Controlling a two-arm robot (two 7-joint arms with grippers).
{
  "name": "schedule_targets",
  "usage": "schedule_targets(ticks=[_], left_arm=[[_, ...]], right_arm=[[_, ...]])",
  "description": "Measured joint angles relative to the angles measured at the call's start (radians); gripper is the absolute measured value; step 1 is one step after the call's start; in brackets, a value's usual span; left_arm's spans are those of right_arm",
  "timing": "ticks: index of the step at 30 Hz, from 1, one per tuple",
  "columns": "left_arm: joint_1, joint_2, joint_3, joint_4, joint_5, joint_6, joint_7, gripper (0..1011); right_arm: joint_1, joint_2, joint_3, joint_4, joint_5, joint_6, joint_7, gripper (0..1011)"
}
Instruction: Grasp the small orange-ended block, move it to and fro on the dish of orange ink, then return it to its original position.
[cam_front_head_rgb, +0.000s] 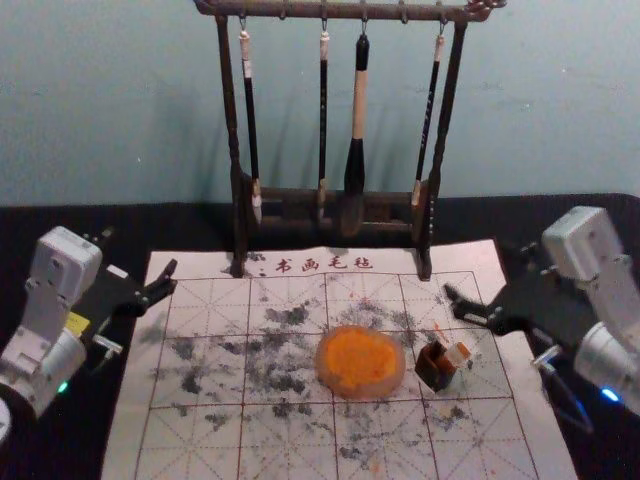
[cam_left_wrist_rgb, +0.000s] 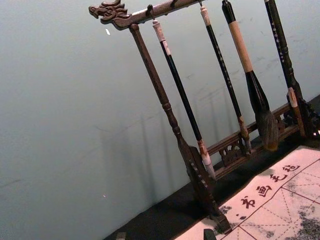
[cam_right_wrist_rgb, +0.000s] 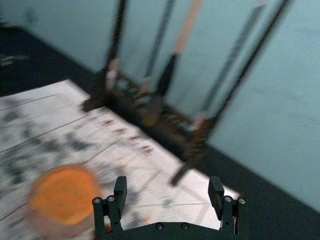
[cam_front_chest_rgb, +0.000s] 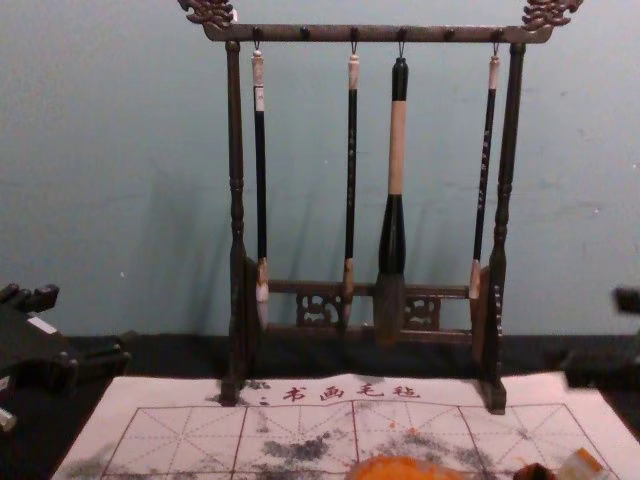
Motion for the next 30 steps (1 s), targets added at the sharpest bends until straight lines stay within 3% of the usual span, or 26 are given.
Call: schedule_targets(ticks=[5,9,19,24,30], left_arm=[[0.0,0.0,0.0,0.0,0.0,0.0,0.0,1001],[0.0,0.0,0.0,0.0,0.0,0.0,0.0,1001],[0.0,0.0,0.0,0.0,0.0,0.0,0.0,1001],[0.0,0.0,0.0,0.0,0.0,0.0,0.0,1001],[0.0,0.0,0.0,0.0,0.0,0.0,0.0,1001]], right_arm=[[-0.053,-0.034,0.064,0.0,-0.039,-0.063,-0.109,1002],[-0.085,-0.05,0.09,0.017,-0.064,-0.081,-0.154,1002],[-0.142,-0.094,0.101,0.099,-0.142,-0.124,-0.225,1002],[-0.141,-0.118,0.109,0.129,-0.149,-0.129,-0.232,1002],[-0.14,-0.116,0.108,0.127,-0.149,-0.13,-0.232,1002]])
